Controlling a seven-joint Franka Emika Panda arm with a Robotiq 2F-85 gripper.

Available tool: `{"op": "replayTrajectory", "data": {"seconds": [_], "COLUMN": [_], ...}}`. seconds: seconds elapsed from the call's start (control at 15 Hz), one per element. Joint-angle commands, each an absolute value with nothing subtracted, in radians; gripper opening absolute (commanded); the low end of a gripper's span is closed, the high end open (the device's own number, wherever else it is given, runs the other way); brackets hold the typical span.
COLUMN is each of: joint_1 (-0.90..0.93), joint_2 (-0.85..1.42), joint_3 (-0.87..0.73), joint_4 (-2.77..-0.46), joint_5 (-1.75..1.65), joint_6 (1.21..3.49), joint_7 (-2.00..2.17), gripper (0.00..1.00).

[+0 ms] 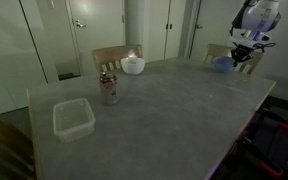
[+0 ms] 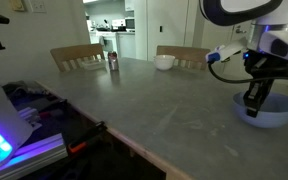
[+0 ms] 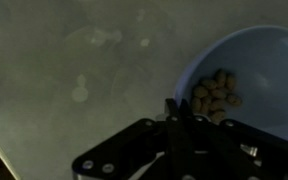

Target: Shift the colorless bowl from the right end of the table to the left end, grab the canned bottle and position it next to the colorless bowl. Afterward, move the purple bowl to the right end and place the white bowl next to it

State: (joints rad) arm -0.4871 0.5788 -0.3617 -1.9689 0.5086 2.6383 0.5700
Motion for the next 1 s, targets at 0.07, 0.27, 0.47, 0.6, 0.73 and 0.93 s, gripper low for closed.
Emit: {"op": "replayTrajectory", "data": {"seconds": [0.07, 0.27, 0.47, 0.6, 0.73, 0.93], "joint_1": [-0.576, -0.633, -0.658, -0.668, -0.654, -0.61], "joint_2": [0.619, 0.653, 0.696, 0.719, 0.738, 0.765], "joint_3": [-0.276, -0.234, -0.249, -0.261, -0.287, -0.326], "joint_4": [-1.858, -1.767, -1.683, -1.636, -1.595, -1.55], "joint_5": [0.653, 0.785, 0.826, 0.816, 0.76, 0.647], "joint_6": [2.521, 2.38, 2.208, 2.115, 2.06, 2.061], "joint_7": [0.553, 0.524, 0.532, 0.537, 0.552, 0.594], "gripper": [0.01, 0.01, 0.01, 0.01, 0.01, 0.01]}}
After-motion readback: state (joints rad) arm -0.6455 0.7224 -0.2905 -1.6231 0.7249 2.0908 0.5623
